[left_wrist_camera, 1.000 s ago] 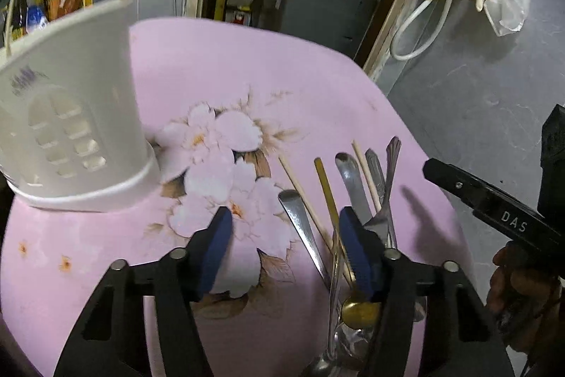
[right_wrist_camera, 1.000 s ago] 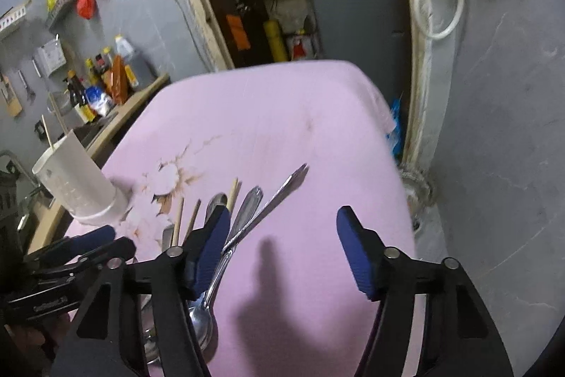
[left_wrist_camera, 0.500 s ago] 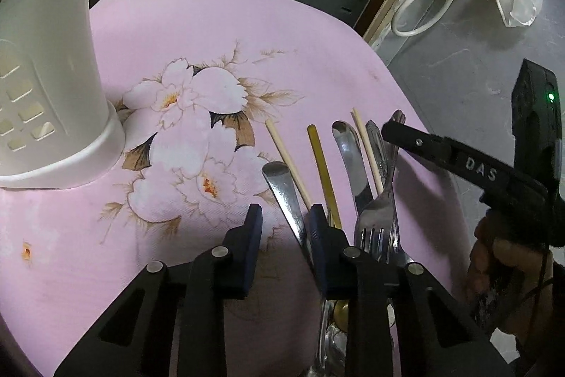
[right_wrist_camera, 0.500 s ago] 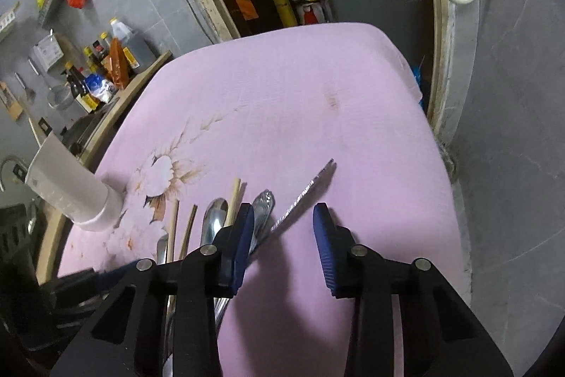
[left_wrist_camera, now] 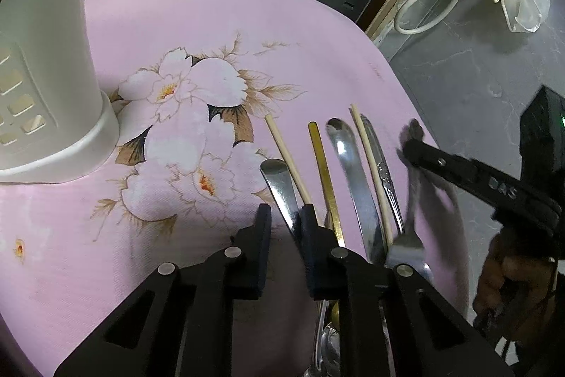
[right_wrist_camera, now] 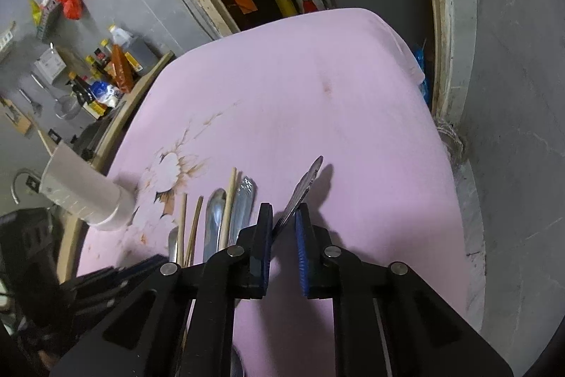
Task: Organize utensils
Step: 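Grasp a silver spoon with the left tool while the right tool grasps a silver fork, then carry the spoon and fork over the caddy and open both tools to drop them in, then move both tools back down to the remaining utensils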
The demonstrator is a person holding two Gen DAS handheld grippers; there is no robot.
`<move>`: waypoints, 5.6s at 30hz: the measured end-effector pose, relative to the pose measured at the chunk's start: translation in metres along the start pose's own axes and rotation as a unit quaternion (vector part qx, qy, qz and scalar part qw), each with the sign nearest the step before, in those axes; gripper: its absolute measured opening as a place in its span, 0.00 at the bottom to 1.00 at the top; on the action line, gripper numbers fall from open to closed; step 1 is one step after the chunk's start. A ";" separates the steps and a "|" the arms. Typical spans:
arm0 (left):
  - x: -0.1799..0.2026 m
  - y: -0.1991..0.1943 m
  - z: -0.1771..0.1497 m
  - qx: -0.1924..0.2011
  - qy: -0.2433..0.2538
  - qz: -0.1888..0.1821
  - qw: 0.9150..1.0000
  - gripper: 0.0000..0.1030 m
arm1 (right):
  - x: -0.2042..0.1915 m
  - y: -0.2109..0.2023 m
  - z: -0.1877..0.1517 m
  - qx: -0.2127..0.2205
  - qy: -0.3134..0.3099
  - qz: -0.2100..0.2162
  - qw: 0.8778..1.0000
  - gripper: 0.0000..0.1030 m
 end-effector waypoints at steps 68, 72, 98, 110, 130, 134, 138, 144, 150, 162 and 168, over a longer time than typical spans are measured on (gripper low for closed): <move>0.004 -0.117 -0.007 0.190 -0.011 0.000 0.982 0.00 | -0.056 -0.077 -0.050 0.110 0.080 0.053 0.989 0.01; 0.001 -0.135 -0.003 0.207 -0.004 -0.007 0.978 0.00 | -0.078 -0.087 -0.045 0.129 0.051 0.043 0.989 0.01; -0.115 -0.322 0.065 0.352 0.007 0.020 0.936 0.00 | -0.289 -0.112 0.050 0.309 -0.140 0.068 0.938 0.01; -0.187 -0.310 0.078 0.355 -0.026 0.072 0.932 0.00 | -0.319 -0.064 0.078 0.328 -0.149 0.078 0.930 0.01; -0.187 -0.227 0.062 0.312 0.008 0.109 0.944 0.00 | -0.298 0.001 0.064 0.266 -0.137 0.055 0.953 0.05; -0.190 -0.222 0.058 0.290 -0.007 0.086 0.953 0.00 | -0.298 0.004 0.060 0.248 -0.140 0.059 0.957 0.05; -0.188 -0.227 0.052 0.279 -0.022 0.062 0.958 0.05 | -0.300 -0.010 0.056 0.252 -0.145 0.064 0.955 0.13; -0.169 -0.255 0.047 0.309 -0.031 0.044 0.950 0.36 | -0.290 -0.046 0.049 0.273 -0.137 0.061 0.950 0.46; -0.135 -0.276 0.047 0.333 -0.019 0.046 0.941 0.69 | -0.262 -0.088 0.044 0.300 -0.118 0.041 0.946 0.75; -0.065 -0.268 0.038 0.363 0.024 0.093 0.927 0.92 | -0.186 -0.144 0.023 0.331 -0.104 -0.030 0.937 1.00; -0.040 -0.243 0.028 0.348 0.035 0.095 0.932 0.92 | -0.145 -0.151 0.008 0.317 -0.094 -0.062 0.942 1.00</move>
Point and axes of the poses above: each gripper's, at about its wrist camera, not at the fingertips, and y roughly the way its jaws point, x to its right, z to its top, the point moved 7 cm from there along y, roughly the way its jaws point, and after that the axes turned 10 degrees about -x, right-handed, at the moved point
